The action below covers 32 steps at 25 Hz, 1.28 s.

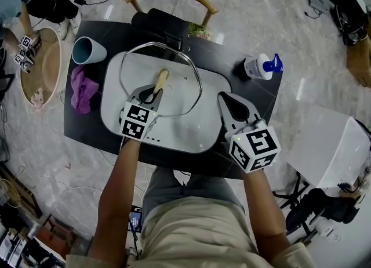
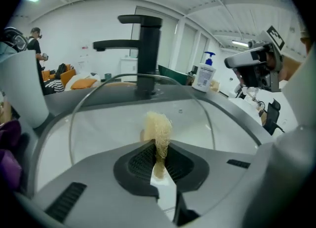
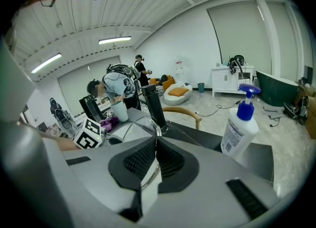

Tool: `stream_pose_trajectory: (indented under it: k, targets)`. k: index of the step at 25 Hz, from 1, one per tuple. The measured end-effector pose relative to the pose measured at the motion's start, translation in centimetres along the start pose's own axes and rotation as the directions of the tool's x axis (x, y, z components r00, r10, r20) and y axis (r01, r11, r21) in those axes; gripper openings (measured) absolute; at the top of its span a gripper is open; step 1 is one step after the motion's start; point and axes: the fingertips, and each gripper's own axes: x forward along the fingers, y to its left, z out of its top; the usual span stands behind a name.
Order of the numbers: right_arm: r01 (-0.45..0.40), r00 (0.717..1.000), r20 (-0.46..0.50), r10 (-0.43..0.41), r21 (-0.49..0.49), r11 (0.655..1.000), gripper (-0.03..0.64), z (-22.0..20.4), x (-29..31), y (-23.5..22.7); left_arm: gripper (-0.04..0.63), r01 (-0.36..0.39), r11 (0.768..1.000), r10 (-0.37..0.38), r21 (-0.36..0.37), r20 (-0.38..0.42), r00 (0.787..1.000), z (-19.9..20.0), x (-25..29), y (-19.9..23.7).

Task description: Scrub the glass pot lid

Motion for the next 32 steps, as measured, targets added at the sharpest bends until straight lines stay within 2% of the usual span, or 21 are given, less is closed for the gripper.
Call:
stream_pose_trajectory:
  k: [5,10,25,29,32]
  targets:
    - [-0.004,1.0,-0.003,0.004,0.0,1.0,0.025,-0.1,0.4,-0.2,0.04,-0.178,0.981,0.174,-0.079,-0.049,0.984,-2.2,-2.7,8.8]
    - [-0.004,1.0,-0.009,0.004,0.0,1.0,0.025,-0.3,0.4,-0.3,0.04,-0.239,0.969,0.234,-0.07,-0.071,0.97,-2.3,-3.9,11.0]
    - [0.001,1.0,-0.009,-0.001,0.006,1.0,0.025,-0.5,0.4,-0.6,0.04,-0.222,0.973,0.218,-0.062,-0.075,0.973,-2.4,-3.2,10.0]
    - [-0.001,1.0,-0.011,0.001,0.009,1.0,0.025,-0.7,0.6,-0.5,0.04,-0.18,0.982,0.176,-0.064,-0.066,0.982,-2.4,-2.1,8.4]
    - [-0.002,1.0,-0.015,0.002,0.012,1.0,0.025,-1.0,0.7,-0.4,0.04,-0.109,0.993,0.106,-0.04,-0.071,0.992,-2.4,-0.7,5.1]
